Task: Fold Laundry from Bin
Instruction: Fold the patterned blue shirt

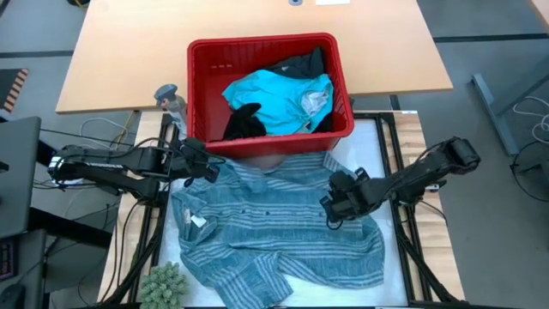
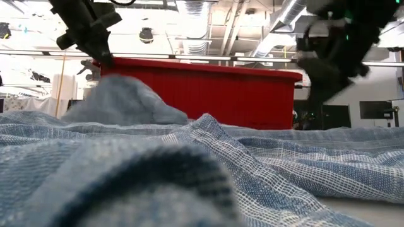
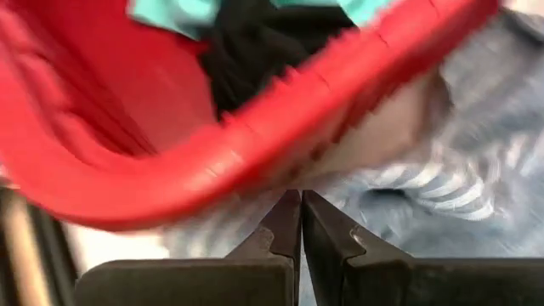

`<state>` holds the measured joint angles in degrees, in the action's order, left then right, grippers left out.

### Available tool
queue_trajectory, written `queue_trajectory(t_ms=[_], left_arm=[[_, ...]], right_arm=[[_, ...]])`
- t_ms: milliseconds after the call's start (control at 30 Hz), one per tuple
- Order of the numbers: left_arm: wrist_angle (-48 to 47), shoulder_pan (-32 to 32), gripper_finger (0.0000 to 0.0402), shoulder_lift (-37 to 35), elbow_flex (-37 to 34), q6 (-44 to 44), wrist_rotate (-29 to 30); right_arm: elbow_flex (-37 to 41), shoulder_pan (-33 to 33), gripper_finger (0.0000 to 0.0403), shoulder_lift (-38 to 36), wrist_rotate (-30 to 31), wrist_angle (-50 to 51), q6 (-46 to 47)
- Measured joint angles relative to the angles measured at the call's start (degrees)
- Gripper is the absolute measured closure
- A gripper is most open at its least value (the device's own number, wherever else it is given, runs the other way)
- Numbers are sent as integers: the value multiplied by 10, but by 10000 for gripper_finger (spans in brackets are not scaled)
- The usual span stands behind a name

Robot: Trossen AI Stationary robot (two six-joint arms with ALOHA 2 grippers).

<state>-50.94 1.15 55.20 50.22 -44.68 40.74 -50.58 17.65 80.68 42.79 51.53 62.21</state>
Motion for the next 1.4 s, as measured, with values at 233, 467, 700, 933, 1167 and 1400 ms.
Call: queue_trajectory(t_ms=[233, 467, 700, 933, 1167, 1400], left_arm=[[3, 0, 401, 3, 0, 4, 11], [11, 0, 401, 19, 0, 5, 5], [30, -29, 401, 98, 0, 56, 0], [79, -98, 401, 170, 0, 121, 56], [118, -209, 401, 209, 0, 189, 54], [141, -262, 401, 198, -2, 242, 34]], right_arm=[[-1, -133, 297, 2, -36, -205, -261], [-1, -267, 332, 51, -135, -355, -394], [-2, -335, 339, 76, -167, -421, -433], [-25, -358, 340, 77, -180, -432, -455], [-39, -366, 340, 77, -183, -428, -464], [-39, -362, 340, 68, -187, -394, -489]])
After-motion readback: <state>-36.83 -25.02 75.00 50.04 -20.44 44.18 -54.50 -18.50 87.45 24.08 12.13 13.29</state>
